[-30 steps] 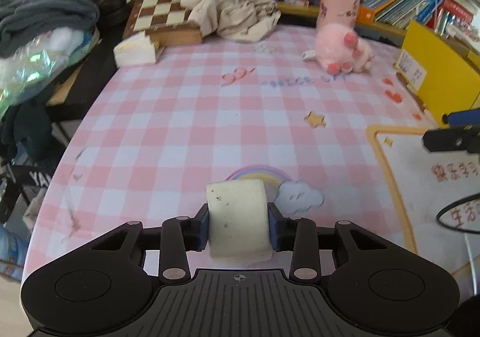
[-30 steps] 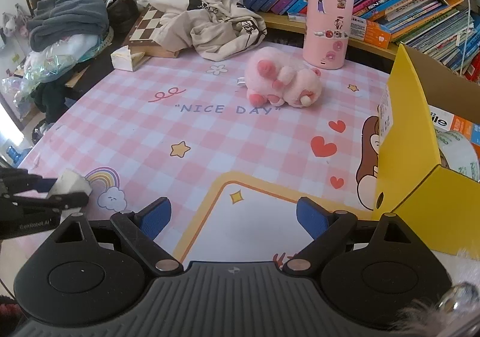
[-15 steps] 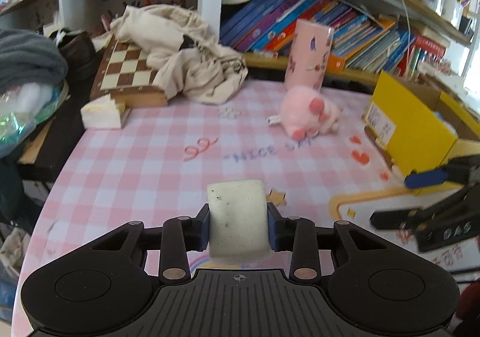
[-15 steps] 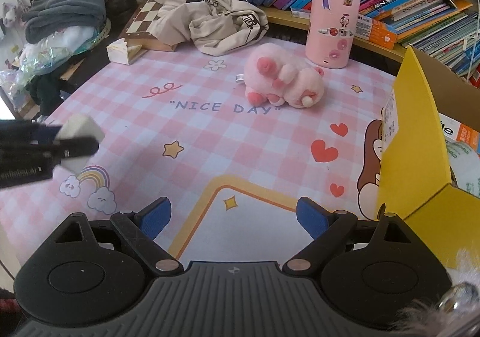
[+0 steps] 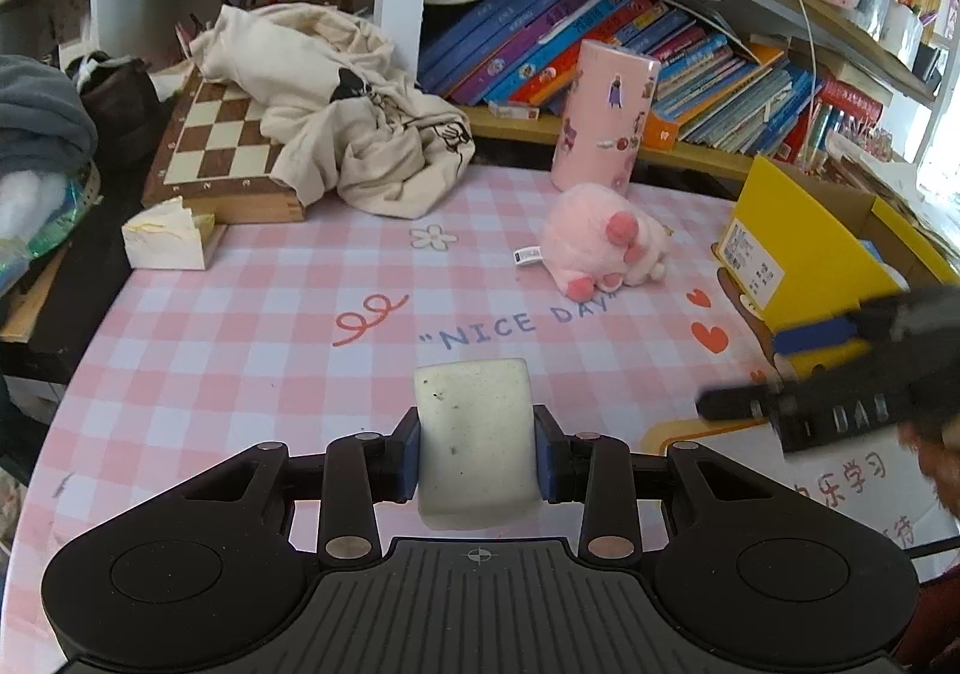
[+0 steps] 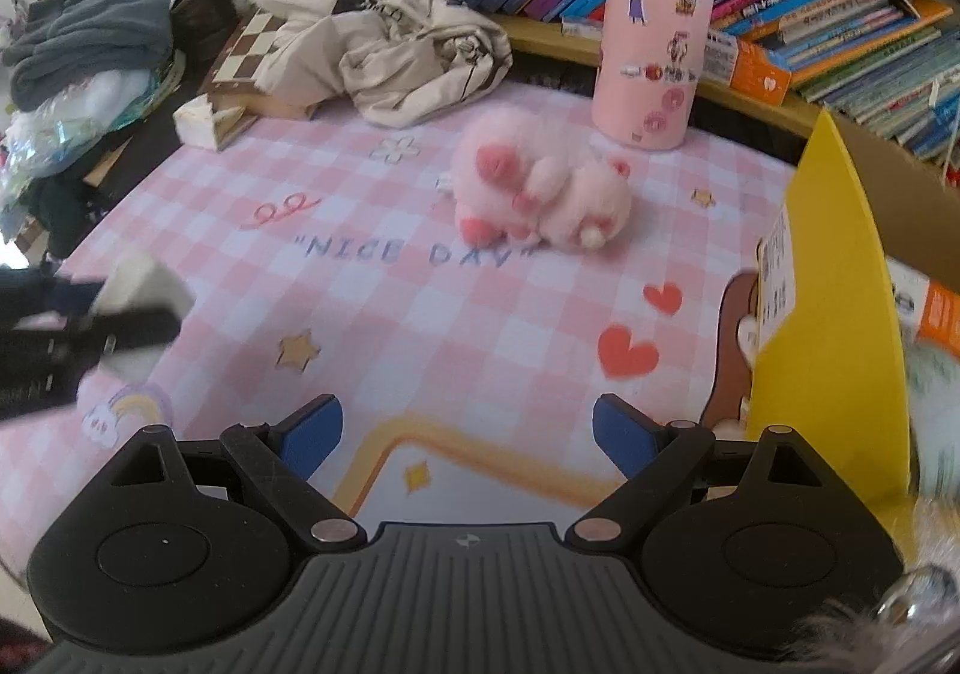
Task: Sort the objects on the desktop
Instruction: 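Hold eraser in left tool while right tool moves down to pink pig plush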
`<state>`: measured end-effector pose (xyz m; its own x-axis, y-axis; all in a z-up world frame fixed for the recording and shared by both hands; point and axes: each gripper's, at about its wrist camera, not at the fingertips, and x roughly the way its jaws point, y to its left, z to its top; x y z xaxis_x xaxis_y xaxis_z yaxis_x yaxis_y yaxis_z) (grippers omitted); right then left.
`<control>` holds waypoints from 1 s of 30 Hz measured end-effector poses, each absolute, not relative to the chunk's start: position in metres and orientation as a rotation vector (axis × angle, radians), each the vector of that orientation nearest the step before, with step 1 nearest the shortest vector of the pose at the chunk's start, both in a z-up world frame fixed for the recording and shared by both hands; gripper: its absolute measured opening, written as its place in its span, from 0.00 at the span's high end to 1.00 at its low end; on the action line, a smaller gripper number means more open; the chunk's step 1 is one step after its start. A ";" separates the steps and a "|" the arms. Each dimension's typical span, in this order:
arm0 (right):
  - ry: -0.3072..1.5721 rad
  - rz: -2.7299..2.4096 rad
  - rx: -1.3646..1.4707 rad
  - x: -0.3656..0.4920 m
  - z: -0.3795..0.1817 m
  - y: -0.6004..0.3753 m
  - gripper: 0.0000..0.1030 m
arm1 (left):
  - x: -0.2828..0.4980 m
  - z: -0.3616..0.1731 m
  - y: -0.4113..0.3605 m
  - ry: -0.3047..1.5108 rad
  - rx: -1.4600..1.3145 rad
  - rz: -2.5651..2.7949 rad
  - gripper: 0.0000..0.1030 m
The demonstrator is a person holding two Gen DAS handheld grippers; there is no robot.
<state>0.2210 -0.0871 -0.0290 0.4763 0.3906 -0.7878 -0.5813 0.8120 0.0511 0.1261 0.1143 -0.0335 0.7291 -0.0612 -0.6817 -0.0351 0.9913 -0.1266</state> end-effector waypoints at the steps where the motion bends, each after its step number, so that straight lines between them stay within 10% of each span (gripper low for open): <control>1: 0.887 0.599 -0.236 0.226 -0.028 -0.085 0.12 | 0.127 -0.035 0.115 0.758 -0.135 -0.014 0.67; 30: 0.953 0.513 -0.232 0.355 -0.065 -0.028 0.12 | 0.143 -0.054 0.123 0.820 -0.170 -0.015 0.67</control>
<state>0.3548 -0.0276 -0.0650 0.4717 0.3147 -0.8237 -0.5144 0.8569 0.0328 0.1434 0.1229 -0.0535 0.6831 -0.0788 -0.7260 -0.0528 0.9862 -0.1567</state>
